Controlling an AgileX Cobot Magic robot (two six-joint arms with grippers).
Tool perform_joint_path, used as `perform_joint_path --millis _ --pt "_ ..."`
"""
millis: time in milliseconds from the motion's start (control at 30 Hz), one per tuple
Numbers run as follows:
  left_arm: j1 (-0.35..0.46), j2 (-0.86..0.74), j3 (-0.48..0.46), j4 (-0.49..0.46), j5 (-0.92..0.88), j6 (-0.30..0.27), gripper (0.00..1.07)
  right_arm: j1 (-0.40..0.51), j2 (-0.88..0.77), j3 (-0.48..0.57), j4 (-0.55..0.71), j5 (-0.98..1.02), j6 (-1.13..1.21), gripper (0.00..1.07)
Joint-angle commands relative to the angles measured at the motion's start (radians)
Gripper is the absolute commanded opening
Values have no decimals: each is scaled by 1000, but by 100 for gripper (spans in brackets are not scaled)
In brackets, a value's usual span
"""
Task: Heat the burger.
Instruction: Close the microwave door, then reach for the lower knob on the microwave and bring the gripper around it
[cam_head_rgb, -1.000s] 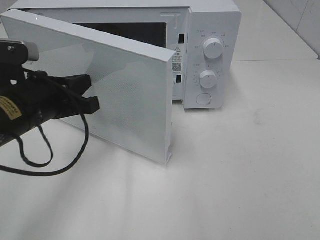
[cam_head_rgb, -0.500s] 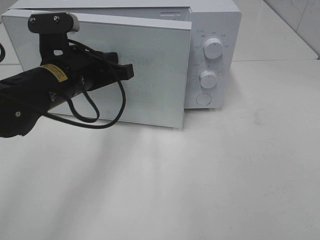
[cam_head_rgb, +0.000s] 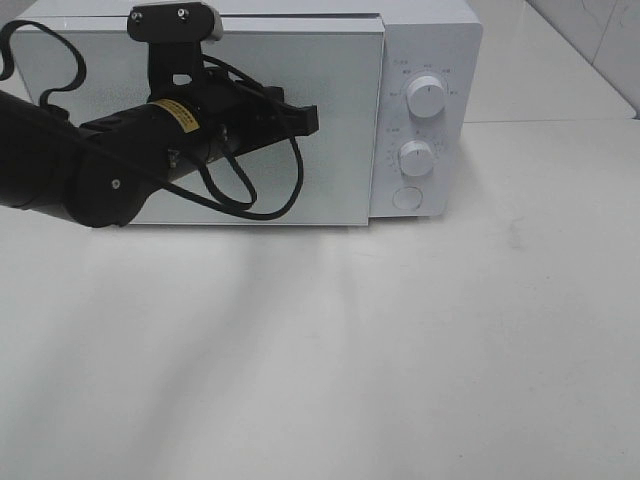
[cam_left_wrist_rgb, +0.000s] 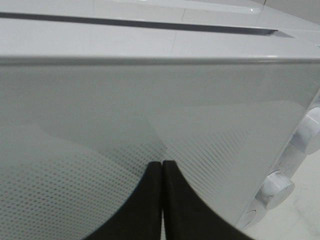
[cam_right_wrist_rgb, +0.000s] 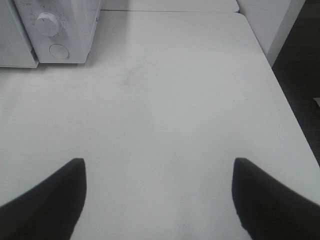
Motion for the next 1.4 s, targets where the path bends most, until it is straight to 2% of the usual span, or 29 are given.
perform_joint_path --millis 33,267,433,600,667,800,833,867,900,933,967,1000,1033,1067,1100,1133,1167,1200,1267,1400 --pt "11 19 -46 -55 -39 4 0 -7 -26 1 0 -11 -12 76" --pt "11 54 -114 -130 -32 76 0 -7 -26 1 0 -11 -12 76" --pt "12 54 -114 -135 -24 88 0 -7 -26 1 0 -11 -12 76" --pt "4 25 -113 -101 59 88 0 -7 -26 1 0 -11 -12 76" --pt "-1 -13 -100 -52 145 88 0 -7 -26 1 0 -11 -12 76" --pt "-1 -64 -82 -33 278 88 0 -7 -26 1 0 -11 -12 76" --pt "-1 -100 -71 -34 396 88 5 -7 -26 1 0 -11 -12 76" --pt "-1 -120 -66 -30 446 88 9 -7 -26 1 0 -11 -12 76" --pt "-1 -120 -66 -30 446 88 9 -7 -26 1 0 -11 -12 76" --pt "-1 -160 -51 -17 556 88 23 -7 -26 1 0 -11 -12 76" --pt "-1 -160 -51 -17 556 88 23 -7 -26 1 0 -11 -12 76" --pt "-1 -176 -46 -15 599 88 31 -7 -26 1 0 -11 -12 76" --pt "-1 -211 -45 -15 718 88 57 -7 -26 1 0 -11 -12 76" --pt "-1 -211 -45 -15 718 88 57 -7 -26 1 0 -11 -12 76" --pt "-1 -237 -45 -16 809 88 84 -7 -26 1 0 -11 -12 76" --pt "-1 -248 -45 -15 859 88 97 -7 -26 1 0 -11 -12 76" --pt "-1 -248 -45 -15 859 88 97 -7 -26 1 0 -11 -12 76" --pt "-1 -257 -45 -16 907 88 102 -7 -26 1 0 -11 -12 76" --pt "-1 -287 -45 -12 1029 88 101 -7 -26 1 0 -11 -12 76" --pt "-1 -312 -45 7 1134 88 101 -7 -26 1 0 -11 -12 76"
